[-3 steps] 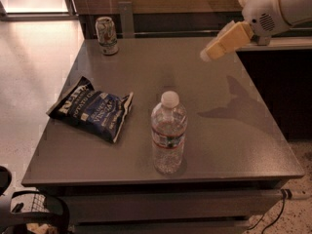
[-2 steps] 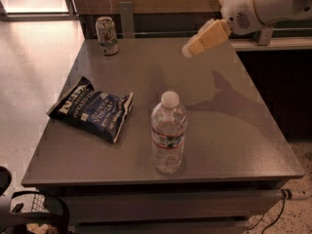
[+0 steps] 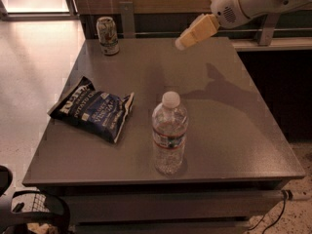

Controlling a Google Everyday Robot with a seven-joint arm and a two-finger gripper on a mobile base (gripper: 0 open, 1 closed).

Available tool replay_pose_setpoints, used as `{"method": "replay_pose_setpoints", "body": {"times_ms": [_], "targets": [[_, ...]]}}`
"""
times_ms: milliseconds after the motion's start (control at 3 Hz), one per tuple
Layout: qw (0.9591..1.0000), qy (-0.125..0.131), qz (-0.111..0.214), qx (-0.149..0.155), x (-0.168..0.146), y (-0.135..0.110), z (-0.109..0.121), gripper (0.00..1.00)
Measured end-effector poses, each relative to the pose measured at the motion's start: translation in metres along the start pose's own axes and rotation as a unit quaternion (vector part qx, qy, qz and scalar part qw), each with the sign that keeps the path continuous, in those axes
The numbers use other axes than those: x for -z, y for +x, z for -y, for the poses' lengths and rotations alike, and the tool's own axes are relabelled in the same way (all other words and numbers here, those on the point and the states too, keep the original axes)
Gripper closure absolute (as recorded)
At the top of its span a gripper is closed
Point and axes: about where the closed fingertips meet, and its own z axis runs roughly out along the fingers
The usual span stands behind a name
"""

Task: Pick 7up can

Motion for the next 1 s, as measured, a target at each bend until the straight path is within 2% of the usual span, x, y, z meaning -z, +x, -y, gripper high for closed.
{"method": "replay_pose_setpoints", "body": {"times_ms": [333,667,1000], "targets": [[1.0000,0.002,0.003,-0.008,-0.028,-0.008,0.016,0.00],[0.9987,0.023,0.039,-0.023,-0.067,-0.018,0.024,0.00],[0.9931,0.037,0.099,-0.051,-0.097,-0.028,0.022,0.00]]}}
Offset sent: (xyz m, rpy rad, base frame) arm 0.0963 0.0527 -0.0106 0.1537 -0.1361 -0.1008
